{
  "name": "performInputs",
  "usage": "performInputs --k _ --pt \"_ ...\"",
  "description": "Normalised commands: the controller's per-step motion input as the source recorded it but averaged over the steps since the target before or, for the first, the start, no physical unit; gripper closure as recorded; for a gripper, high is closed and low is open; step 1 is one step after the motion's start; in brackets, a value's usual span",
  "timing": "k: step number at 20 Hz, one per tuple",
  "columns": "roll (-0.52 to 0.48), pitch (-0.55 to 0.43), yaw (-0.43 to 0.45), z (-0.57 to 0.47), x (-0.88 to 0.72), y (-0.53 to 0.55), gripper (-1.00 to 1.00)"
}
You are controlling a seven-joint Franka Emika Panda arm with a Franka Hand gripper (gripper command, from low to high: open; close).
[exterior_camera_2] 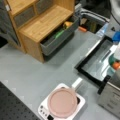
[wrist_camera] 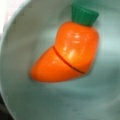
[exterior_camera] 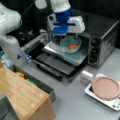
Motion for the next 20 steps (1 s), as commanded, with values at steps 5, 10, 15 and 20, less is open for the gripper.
performInputs --k 5,10,15,20 --pt "0.031 0.066 0.293 0.03 0.02 -0.3 -1.0" --pt "-0.007 0.038 0.349 0.04 0.06 -0.31 -1.0" --pt "-0.059 0.005 0.407 0.07 0.15 -0.32 -1.0" --pt "-0.037 -0.083 0.514 0.07 0.2 -0.3 -1.0"
